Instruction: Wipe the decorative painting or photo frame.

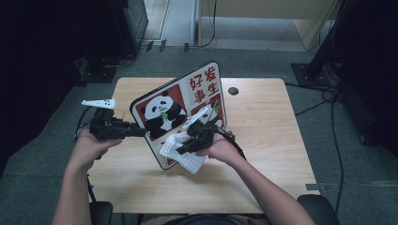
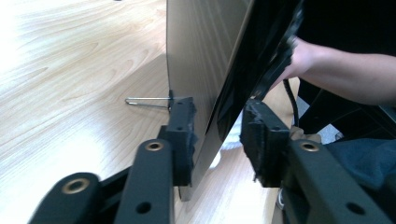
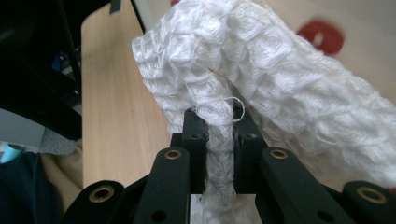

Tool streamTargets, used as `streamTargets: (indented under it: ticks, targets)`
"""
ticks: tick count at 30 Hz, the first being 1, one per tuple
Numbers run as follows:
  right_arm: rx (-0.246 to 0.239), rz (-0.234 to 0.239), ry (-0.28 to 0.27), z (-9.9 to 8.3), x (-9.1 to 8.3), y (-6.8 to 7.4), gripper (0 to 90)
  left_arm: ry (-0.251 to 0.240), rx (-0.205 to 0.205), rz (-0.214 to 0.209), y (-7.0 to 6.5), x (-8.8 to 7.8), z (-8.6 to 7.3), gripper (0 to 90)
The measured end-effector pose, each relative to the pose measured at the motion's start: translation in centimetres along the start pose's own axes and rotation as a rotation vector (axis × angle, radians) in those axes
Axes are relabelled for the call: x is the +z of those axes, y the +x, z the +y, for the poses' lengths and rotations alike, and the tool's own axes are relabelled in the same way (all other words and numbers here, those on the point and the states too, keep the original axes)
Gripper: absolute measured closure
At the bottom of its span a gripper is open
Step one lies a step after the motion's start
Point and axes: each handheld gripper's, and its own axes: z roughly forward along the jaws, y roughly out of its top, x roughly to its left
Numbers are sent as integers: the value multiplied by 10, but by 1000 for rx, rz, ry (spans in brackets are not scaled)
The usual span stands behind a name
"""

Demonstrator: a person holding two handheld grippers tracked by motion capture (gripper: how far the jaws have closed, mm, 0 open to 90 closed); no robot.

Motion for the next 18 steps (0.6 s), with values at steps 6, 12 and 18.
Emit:
streamTargets:
  ticks: [6, 12, 18]
  targets:
    - [4, 9, -20, 14, -15, 5, 796, -13, 2, 21, 2, -6, -3, 561]
    - [-27, -12, -39, 32, -31, 13, 796, -31, 19, 52, 6, -11, -9, 485]
    - [-32, -15, -61, 49, -46, 22, 796, -46, -7, 61, 11, -13, -12, 491]
